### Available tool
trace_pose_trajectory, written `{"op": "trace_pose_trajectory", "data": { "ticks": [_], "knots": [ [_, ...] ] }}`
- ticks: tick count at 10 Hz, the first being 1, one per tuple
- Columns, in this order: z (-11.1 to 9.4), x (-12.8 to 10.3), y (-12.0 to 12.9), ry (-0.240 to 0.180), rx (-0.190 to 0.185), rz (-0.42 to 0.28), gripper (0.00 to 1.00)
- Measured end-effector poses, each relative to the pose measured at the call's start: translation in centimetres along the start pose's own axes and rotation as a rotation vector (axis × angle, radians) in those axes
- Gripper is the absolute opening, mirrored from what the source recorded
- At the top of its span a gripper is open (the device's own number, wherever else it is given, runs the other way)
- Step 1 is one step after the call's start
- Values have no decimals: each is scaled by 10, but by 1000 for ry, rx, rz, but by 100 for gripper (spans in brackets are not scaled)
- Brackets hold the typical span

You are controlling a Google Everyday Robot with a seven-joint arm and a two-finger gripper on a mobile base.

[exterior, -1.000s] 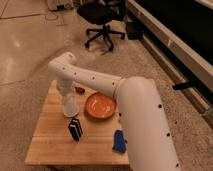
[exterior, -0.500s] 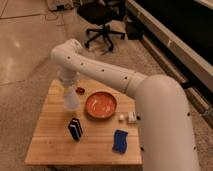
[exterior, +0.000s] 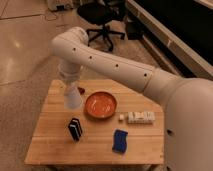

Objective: Place the ceramic cup over the eraser

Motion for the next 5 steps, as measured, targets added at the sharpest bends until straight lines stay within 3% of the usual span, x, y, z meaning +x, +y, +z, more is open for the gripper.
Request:
{"op": "trace_pose_trajectory", "data": {
  "ticks": [2, 5],
  "knots": [
    [-15, 11, 30, 10, -31, -48, 0],
    [-20, 25, 57, 36, -59, -90, 0]
  ]
}}
